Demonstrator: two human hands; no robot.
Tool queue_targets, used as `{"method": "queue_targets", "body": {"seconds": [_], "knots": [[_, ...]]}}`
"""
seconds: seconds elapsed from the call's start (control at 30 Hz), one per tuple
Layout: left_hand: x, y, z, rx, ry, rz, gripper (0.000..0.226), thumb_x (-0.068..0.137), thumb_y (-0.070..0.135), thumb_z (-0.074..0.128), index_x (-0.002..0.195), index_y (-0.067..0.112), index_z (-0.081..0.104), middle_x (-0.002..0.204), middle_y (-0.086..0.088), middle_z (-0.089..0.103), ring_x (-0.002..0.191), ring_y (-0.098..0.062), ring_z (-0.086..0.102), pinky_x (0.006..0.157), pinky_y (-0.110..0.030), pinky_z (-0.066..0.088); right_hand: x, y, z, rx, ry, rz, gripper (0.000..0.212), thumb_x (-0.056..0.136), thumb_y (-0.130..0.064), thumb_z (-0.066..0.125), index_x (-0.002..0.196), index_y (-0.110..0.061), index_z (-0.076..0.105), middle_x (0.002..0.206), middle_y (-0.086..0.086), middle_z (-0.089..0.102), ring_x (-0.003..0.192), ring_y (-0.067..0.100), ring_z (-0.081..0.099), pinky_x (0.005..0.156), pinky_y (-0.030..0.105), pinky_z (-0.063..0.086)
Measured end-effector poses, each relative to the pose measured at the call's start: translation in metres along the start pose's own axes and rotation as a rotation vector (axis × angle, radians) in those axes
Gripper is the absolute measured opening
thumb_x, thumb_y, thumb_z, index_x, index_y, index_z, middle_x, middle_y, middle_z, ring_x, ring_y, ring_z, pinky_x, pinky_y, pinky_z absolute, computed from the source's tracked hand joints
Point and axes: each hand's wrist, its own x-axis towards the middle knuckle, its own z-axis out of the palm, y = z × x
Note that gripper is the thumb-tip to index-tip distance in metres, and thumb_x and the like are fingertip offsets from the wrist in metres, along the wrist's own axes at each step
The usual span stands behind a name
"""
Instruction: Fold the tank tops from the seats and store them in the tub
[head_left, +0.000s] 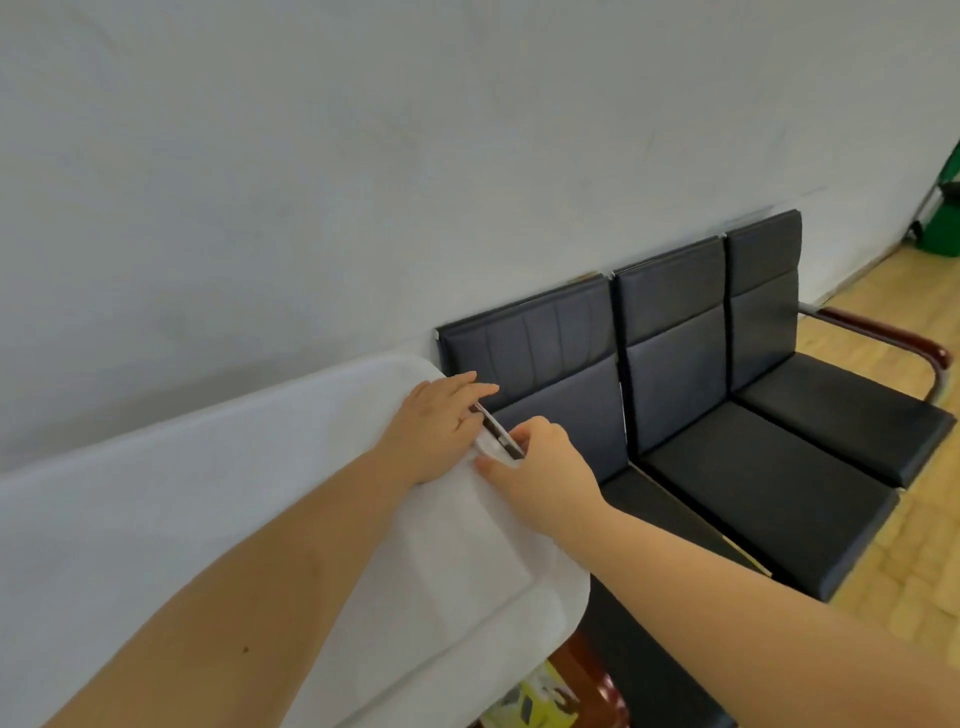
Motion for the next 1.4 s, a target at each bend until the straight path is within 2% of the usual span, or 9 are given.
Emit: {"method": "queue_targets", "body": {"seconds": [0.13, 0.37, 0.47, 0.6, 0.77, 0.9, 1.0, 1.1, 1.4], "knots": [[-0.002, 0.010, 0.002, -0.083, 0.003, -0.123, 0.035, 0.098, 0.045, 0.040, 0.114, 0.023, 0.063, 0.149, 0.002, 0.040, 0.140, -0.011, 0.028, 0.114, -0.028, 0.020, 0.000, 0.001, 0.001, 0.055, -0.079, -0.045, 0.033, 0.092, -0.044, 0.056, 0.106, -0.019, 0.038, 0.101, 0.002, 0.054, 0.078, 0.016, 0.055, 0.062, 0.029, 0.046], [0.004, 0.032, 0.001, -0.344, 0.135, -0.349, 0.008, 0.085, 0.019, 0.069, 0.088, 0.012, 0.066, 0.119, 0.005, 0.058, 0.124, -0.007, 0.048, 0.097, -0.026, 0.037, 0.008, 0.001, -0.001, 0.007, -0.173, -0.151, 0.033, 0.098, -0.035, 0.048, 0.115, -0.011, 0.032, 0.097, 0.005, 0.053, 0.062, 0.011, 0.046, 0.047, 0.022, 0.029], [0.004, 0.039, 0.001, -0.401, 0.181, -0.420, 0.006, 0.083, 0.008, 0.065, 0.086, 0.013, 0.064, 0.125, 0.008, 0.055, 0.127, -0.003, 0.043, 0.092, -0.017, 0.029, 0.009, 0.003, -0.001, -0.031, -0.177, -0.191, 0.039, 0.099, -0.034, 0.047, 0.122, -0.008, 0.031, 0.112, 0.011, 0.055, 0.074, 0.018, 0.050, 0.048, 0.021, 0.031], [0.003, 0.043, 0.004, -0.373, 0.216, -0.447, 0.018, 0.082, 0.004, 0.058, 0.080, 0.022, 0.056, 0.141, 0.001, 0.050, 0.133, -0.016, 0.042, 0.099, -0.025, 0.031, 0.010, 0.003, -0.002, -0.041, -0.194, -0.233, 0.032, 0.100, -0.030, 0.044, 0.122, -0.009, 0.032, 0.118, 0.011, 0.050, 0.077, 0.019, 0.051, 0.047, 0.019, 0.028], [0.004, 0.040, 0.006, -0.153, 0.132, -0.415, 0.042, 0.089, 0.000, 0.040, 0.123, 0.021, 0.057, 0.155, 0.005, 0.031, 0.149, -0.014, 0.000, 0.118, -0.032, -0.011, 0.011, 0.006, -0.002, -0.123, -0.193, -0.293, 0.035, 0.101, -0.029, 0.042, 0.127, -0.008, 0.030, 0.121, 0.010, 0.050, 0.076, 0.017, 0.052, 0.049, 0.016, 0.032], [0.002, 0.043, 0.003, -0.135, 0.056, -0.418, 0.043, 0.101, 0.009, 0.033, 0.139, 0.023, 0.046, 0.158, 0.004, 0.026, 0.149, -0.013, 0.005, 0.118, -0.030, -0.008, 0.011, 0.005, -0.006, -0.125, -0.241, -0.359, 0.041, 0.101, -0.026, 0.041, 0.137, -0.012, 0.029, 0.133, 0.006, 0.047, 0.106, 0.021, 0.059, 0.080, 0.028, 0.048], [-0.014, 0.041, -0.007, -0.277, 0.132, -0.503, 0.040, 0.102, 0.016, 0.039, 0.141, 0.023, 0.043, 0.156, 0.004, 0.028, 0.147, -0.012, 0.016, 0.116, -0.024, 0.005, 0.012, 0.000, -0.010, -0.254, -0.256, -0.511, 0.054, 0.102, -0.023, 0.037, 0.150, -0.014, 0.017, 0.155, 0.006, 0.026, 0.142, 0.021, 0.027, 0.117, 0.037, 0.016], [-0.056, 0.031, -0.032, -0.342, 0.297, -0.611, 0.042, 0.097, 0.015, 0.053, 0.138, 0.023, 0.047, 0.144, 0.009, 0.043, 0.137, -0.011, 0.036, 0.102, -0.014, 0.022, 0.017, -0.011, -0.007, -0.436, -0.259, -0.701, 0.054, 0.103, -0.029, 0.031, 0.153, -0.018, 0.012, 0.162, 0.007, -0.001, 0.149, 0.020, -0.001, 0.119, 0.042, -0.003], [-0.227, -0.007, -0.103, 0.194, 0.295, -1.008, 0.052, 0.099, 0.033, 0.048, 0.147, 0.023, 0.031, 0.158, 0.002, 0.023, 0.145, -0.014, 0.018, 0.114, -0.025, 0.008, -0.026, -0.125, 0.072, -0.392, -0.559, -1.116, 0.061, 0.099, -0.043, 0.044, 0.151, -0.021, 0.021, 0.158, 0.001, 0.021, 0.146, 0.016, 0.018, 0.117, 0.029, 0.014]]}}
